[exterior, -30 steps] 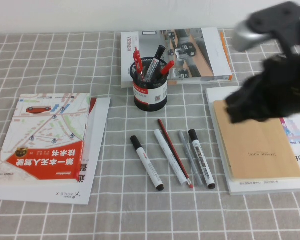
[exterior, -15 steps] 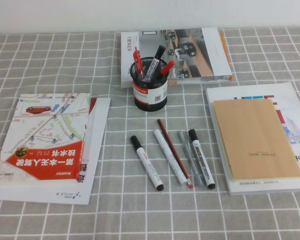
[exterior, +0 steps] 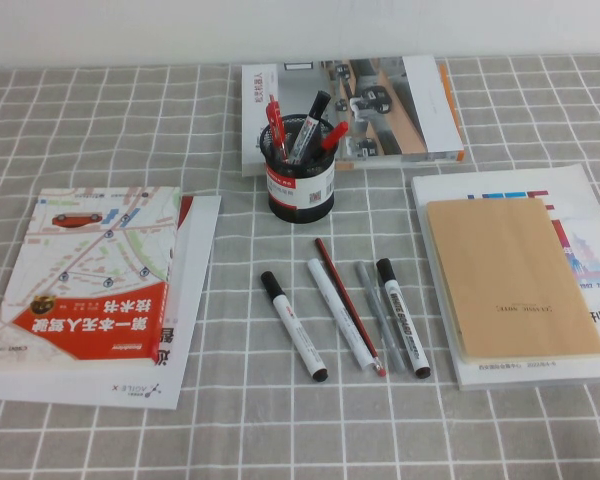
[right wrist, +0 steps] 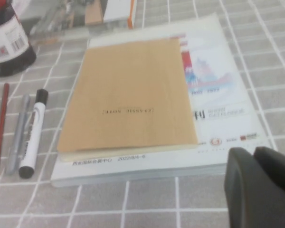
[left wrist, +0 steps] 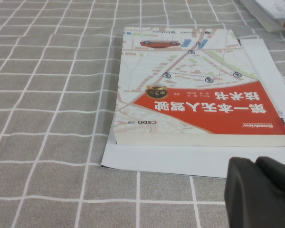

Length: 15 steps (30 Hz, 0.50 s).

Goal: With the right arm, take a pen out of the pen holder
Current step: 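Take a marker out of the pen holder and lay it on the table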

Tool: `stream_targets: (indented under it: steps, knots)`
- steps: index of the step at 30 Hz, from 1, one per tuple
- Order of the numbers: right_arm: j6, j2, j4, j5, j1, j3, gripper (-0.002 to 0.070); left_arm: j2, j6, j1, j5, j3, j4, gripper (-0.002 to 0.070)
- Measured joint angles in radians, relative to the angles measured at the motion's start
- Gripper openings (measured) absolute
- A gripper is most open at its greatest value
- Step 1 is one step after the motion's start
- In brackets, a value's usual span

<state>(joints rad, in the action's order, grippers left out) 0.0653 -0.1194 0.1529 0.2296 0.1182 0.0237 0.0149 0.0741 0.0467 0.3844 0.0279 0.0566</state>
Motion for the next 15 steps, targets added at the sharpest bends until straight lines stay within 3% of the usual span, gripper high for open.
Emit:
stream_targets:
  steps: [6, 15]
  knots:
    - [-0.122, 0.126, 0.000, 0.124, -0.009, 0.004, -0.0012, 0.000, 0.000, 0.000, 0.000, 0.000, 0.000, -0.0002]
    - [-0.233, 0.128, 0.002, 0.146, -0.009, 0.004, -0.0012, 0.000, 0.000, 0.000, 0.000, 0.000, 0.000, -0.0003]
